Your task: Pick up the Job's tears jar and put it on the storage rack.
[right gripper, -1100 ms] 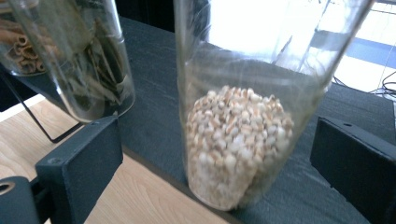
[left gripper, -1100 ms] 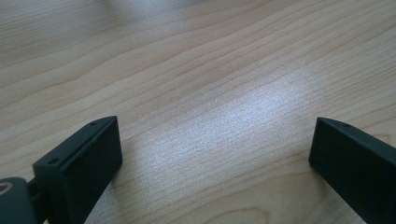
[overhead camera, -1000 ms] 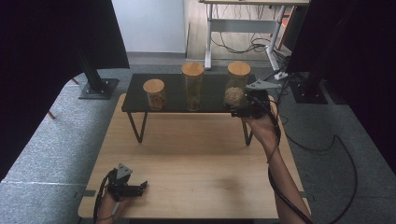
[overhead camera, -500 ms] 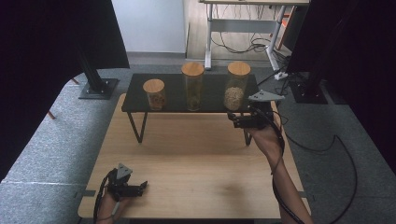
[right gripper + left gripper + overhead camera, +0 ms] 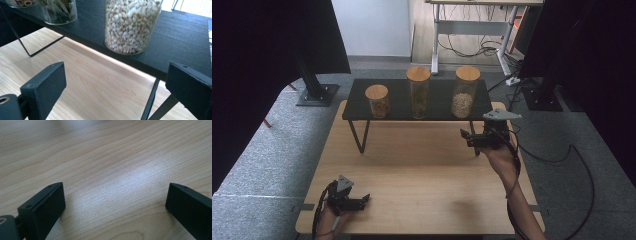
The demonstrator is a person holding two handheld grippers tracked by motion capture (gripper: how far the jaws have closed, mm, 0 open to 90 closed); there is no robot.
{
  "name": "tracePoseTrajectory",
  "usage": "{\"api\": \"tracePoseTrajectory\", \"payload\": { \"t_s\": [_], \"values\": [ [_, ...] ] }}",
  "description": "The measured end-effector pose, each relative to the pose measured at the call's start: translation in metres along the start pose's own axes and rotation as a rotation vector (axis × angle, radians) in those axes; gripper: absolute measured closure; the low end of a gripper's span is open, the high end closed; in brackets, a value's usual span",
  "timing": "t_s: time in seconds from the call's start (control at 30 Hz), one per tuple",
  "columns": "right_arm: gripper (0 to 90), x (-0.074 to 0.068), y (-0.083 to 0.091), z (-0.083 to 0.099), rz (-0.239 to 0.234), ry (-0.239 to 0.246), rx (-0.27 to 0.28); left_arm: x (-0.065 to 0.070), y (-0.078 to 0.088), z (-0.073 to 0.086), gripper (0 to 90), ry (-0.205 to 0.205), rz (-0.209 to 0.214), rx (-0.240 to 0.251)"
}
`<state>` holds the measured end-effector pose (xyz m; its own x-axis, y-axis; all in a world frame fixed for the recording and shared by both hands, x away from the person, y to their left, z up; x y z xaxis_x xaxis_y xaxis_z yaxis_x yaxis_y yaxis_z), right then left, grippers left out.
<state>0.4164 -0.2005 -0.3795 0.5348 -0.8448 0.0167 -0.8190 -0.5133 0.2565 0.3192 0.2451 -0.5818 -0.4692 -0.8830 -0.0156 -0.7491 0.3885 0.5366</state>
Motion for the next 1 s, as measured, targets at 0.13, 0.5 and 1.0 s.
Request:
{"api": "tracePoseTrajectory", "payload": {
  "t_s": [0.13, 0.5, 1.0],
  "values": [
    [3.2, -0.001, 0.004, 0.009, -0.004, 0.001, 0.003, 0.0, 0.0, 0.0, 2.2, 0.0, 0.0, -0.001],
    [3.1, -0.007, 0.015, 0.035, 0.005, 0.024, -0.011, 0.0, 0.0, 0.0, 2.2, 0.0, 0.0, 0.001],
    [3.1, -0.002, 0.028, 0.083, 0.054, 0.009, -0.053, 0.0, 0.0, 0.0, 2.2, -0.001, -0.001, 0.002]
  ]
}}
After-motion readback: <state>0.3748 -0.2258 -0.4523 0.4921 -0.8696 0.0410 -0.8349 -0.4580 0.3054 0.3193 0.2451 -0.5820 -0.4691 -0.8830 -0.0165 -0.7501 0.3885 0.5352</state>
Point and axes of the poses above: each handheld gripper's, and its own axes: y roughly backward along the jaws, z roughly out of its underside, x roughly to its right, the point moved 4 cm from there along -y, roughly forward along the jaws, and after that the axes turned 12 degrees about x, right-handed, at the moved point
